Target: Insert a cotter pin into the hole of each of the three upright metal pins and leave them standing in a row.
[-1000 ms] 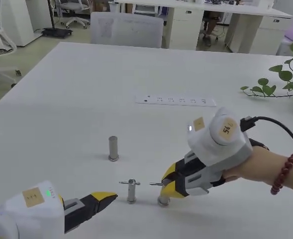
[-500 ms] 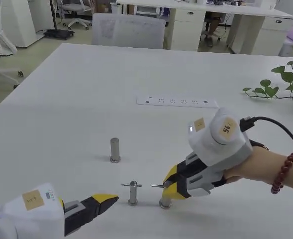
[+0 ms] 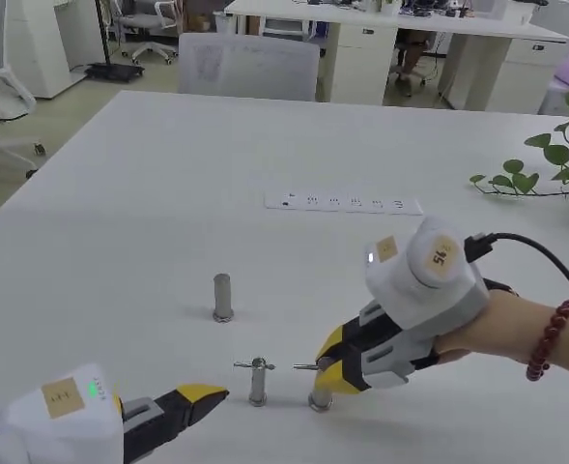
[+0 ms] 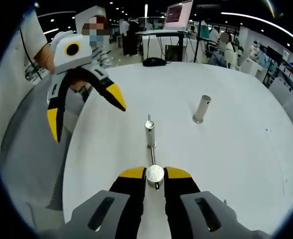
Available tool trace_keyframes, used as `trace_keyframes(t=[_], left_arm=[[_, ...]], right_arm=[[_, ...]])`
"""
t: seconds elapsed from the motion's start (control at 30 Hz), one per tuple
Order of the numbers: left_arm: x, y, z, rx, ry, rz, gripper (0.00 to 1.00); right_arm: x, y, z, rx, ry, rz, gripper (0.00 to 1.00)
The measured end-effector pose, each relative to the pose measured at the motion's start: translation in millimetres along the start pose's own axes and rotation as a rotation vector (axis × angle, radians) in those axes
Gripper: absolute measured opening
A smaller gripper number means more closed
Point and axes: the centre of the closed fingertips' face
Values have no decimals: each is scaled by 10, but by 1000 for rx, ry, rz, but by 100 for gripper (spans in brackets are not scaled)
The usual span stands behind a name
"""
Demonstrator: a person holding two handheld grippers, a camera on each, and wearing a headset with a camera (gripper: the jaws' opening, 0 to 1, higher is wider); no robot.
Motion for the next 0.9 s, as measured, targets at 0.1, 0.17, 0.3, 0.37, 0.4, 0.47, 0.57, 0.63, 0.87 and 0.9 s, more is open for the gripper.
trace_keyframes(t=[0.1, 0.17, 0.3, 0.37, 0.4, 0.47, 0.57, 0.63, 0.87, 0.9], left_arm=[[-3, 6, -6, 0, -2, -2, 69], [-3, 10, -11, 1, -4, -3, 69], [-8, 21, -28, 3, -4, -7, 71], [-13, 28, -35, 4, -2, -10, 72], [-15, 31, -38, 4, -1, -11, 72], [-14, 38, -42, 3, -1, -12, 72], [-24, 49, -37, 0, 4, -21, 73], [-32, 53, -43, 5, 7, -29, 74], [-45, 65, -40, 4, 7, -33, 78], [-50, 68, -42, 5, 9, -34, 78]], right_arm=[[-12, 3, -9, 9, -16, -5, 18], [-11, 5, -14, 12, -17, -4, 20], [-33, 27, -77, 41, -59, -18, 24], [-24, 46, -123, 57, -69, -16, 26], [-25, 52, -147, 65, -75, -17, 26], [-24, 62, -200, 83, -96, -21, 30], [-6, 80, -305, 121, -124, -26, 33], [19, 84, -361, 139, -130, -20, 33], [153, 64, -541, 186, -141, 16, 34], [181, 54, -573, 193, -143, 21, 34]])
Point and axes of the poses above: the centre of the closed fingertips' face, and the gripper's own axes: y roughly backward along the fingers, x roughly to its right, z roughly out of its underside, and after that the axes turned 9 degrees about -y, right-handed
